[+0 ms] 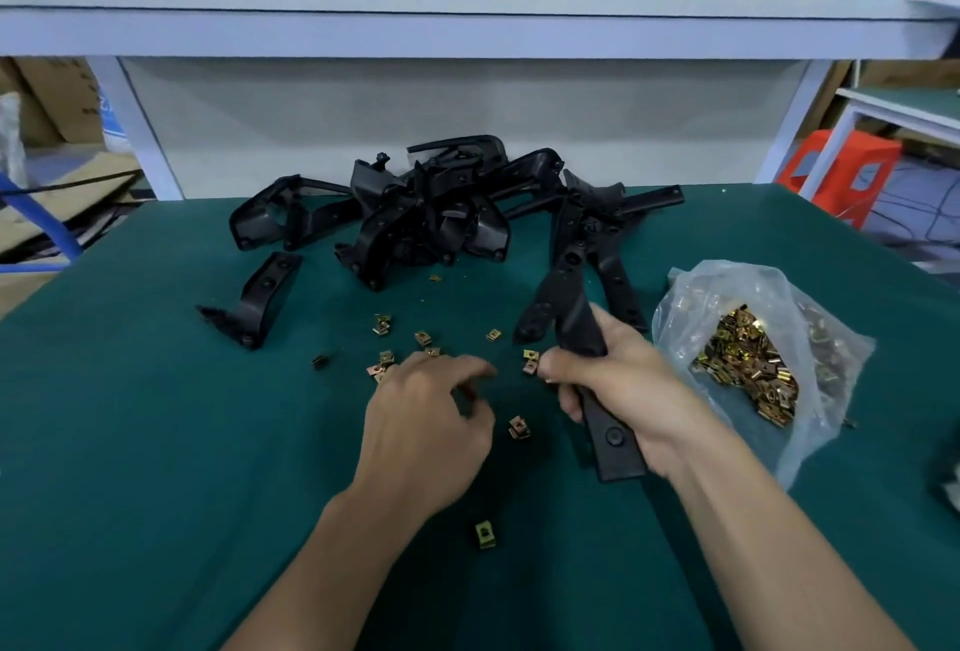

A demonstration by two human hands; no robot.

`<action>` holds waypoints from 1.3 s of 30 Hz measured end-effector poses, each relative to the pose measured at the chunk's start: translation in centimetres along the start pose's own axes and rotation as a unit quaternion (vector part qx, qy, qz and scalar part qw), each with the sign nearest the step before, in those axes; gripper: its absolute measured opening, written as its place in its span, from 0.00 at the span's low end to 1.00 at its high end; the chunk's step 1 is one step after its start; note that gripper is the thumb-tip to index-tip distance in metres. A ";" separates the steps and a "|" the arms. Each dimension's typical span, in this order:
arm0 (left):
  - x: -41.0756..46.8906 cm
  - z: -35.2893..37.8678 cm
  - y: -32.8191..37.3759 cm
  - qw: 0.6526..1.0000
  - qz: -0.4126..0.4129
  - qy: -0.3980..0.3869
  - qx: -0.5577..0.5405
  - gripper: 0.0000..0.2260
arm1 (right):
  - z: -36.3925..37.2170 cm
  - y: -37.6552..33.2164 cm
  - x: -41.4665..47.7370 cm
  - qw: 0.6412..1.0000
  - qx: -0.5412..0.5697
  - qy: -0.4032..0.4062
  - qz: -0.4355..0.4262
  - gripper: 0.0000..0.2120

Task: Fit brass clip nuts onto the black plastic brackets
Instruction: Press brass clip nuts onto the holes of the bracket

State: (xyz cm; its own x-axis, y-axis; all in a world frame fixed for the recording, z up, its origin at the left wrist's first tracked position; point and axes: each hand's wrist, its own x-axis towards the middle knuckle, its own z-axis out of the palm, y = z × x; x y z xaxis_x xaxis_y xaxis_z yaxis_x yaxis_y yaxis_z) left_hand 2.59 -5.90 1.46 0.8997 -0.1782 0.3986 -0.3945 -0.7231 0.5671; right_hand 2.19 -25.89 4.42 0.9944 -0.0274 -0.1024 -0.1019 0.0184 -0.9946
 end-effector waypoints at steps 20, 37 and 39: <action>0.2 1.5 -0.2 0.999 -0.021 -0.023 -0.033 0.06 | 0.1 1.3 -0.3 0.992 -0.122 0.014 0.031 0.09; 0.9 1.2 -1.7 0.998 -0.046 -0.007 -0.047 0.08 | -2.3 1.4 0.6 0.948 -0.176 0.264 -0.017 0.10; 0.9 1.3 -1.6 0.998 -0.041 -0.015 -0.040 0.06 | -2.4 1.3 0.5 0.949 -0.192 0.251 -0.013 0.11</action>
State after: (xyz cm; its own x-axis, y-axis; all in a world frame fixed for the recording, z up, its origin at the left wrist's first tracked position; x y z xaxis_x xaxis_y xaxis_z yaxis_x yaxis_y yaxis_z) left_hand 4.29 -5.75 -0.02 0.9347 -0.1413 0.3263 -0.3311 -0.6801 0.6541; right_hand 2.47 -28.28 3.06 0.8673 -0.4971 0.0246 -0.1759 -0.3523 -0.9192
